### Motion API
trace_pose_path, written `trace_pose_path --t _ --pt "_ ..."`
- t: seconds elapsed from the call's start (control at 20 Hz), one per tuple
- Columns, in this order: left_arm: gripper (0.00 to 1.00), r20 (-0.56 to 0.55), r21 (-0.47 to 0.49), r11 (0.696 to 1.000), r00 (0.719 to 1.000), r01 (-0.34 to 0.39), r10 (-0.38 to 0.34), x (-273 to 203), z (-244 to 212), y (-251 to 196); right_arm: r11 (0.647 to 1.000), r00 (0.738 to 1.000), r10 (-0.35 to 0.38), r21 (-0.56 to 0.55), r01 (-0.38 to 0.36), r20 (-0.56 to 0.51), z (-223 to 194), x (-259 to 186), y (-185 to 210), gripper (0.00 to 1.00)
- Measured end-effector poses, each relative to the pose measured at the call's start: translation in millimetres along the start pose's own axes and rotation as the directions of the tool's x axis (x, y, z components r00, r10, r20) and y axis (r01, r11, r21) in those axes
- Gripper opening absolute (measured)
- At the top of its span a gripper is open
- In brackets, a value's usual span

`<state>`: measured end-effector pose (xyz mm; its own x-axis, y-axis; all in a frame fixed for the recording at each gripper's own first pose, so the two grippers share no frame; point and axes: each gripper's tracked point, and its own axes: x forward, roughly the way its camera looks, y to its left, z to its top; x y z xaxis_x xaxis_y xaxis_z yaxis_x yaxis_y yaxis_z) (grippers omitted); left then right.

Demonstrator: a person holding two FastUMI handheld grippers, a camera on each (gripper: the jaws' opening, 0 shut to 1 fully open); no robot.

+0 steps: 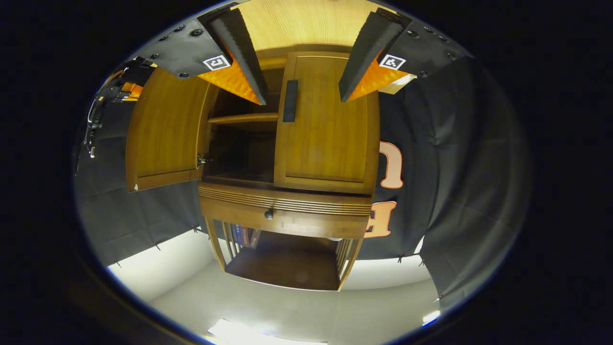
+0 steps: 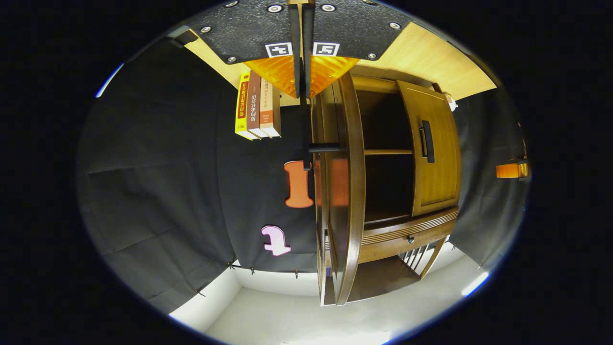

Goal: Open the right door of the double-door shoe cabinet with the right hand, and open the left door with the left hand.

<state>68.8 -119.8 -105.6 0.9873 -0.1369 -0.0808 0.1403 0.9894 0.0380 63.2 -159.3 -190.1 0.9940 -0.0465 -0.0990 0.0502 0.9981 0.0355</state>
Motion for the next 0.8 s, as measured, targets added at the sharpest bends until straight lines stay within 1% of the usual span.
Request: trace_pose_path --t 0.1,0.25,0.35,0.4,0.45,0.55,0.6,0.65,0.75,0.8 --pt "0.97 -0.013 0.009 1.0 1.0 0.004 -0.004 12.3 -8.0 -5.0 1.0 1.0 -0.02 0.005 0.02 -0.002 0.6 -3.5 -13.2 0.01" --pt "0.97 -0.022 0.014 1.0 1.0 -0.007 0.007 30.6 -19.5 -7.5 0.999 1.0 -0.02 0.043 0.021 -0.007 1.2 -12.4 -19.8 0.02" --pt "0.97 -0.026 0.007 1.0 1.0 -0.005 0.005 42.8 -27.0 -10.7 0.999 0.999 -0.051 0.019 0.051 0.012 5.1 -20.3 -32.0 0.02" --pt "0.97 -0.028 0.003 1.0 1.0 0.0 0.0 48.6 -32.6 -13.1 0.998 0.998 -0.055 0.015 0.055 0.023 8.4 -26.1 -34.4 0.07" --pt "0.99 -0.036 0.001 1.0 0.999 0.006 -0.006 54.9 -38.3 -14.9 0.998 0.998 -0.058 0.014 0.057 0.031 12.3 -31.9 -35.0 0.02" --pt "0.96 -0.057 0.001 1.0 0.998 0.007 -0.006 67.9 -50.2 -17.6 0.998 0.997 -0.066 0.018 0.066 0.046 17.2 -39.7 -40.1 0.02" --pt "0.99 -0.06 0.0 1.0 0.998 0.01 -0.01 75.3 -54.6 -22.0 0.997 0.995 -0.081 0.02 0.08 0.052 19.5 -42.0 -45.5 0.04" --pt "0.99 -0.06 -0.001 1.0 0.998 0.018 -0.018 82.9 -58.2 -25.4 0.996 0.994 -0.092 0.02 0.091 0.058 20.4 -44.4 -51.0 0.01" --pt "0.99 -0.062 -0.002 0.999 0.998 0.032 -0.032 98.1 -66.6 -31.9 0.994 0.992 -0.113 0.017 0.112 0.06 19.5 -49.5 -58.5 0.24" --pt "0.97 -0.066 0.005 0.999 0.997 0.033 -0.032 103.3 -72.6 -34.1 0.992 0.99 -0.125 0.013 0.125 0.061 19.2 -50.7 -62.2 0.36"
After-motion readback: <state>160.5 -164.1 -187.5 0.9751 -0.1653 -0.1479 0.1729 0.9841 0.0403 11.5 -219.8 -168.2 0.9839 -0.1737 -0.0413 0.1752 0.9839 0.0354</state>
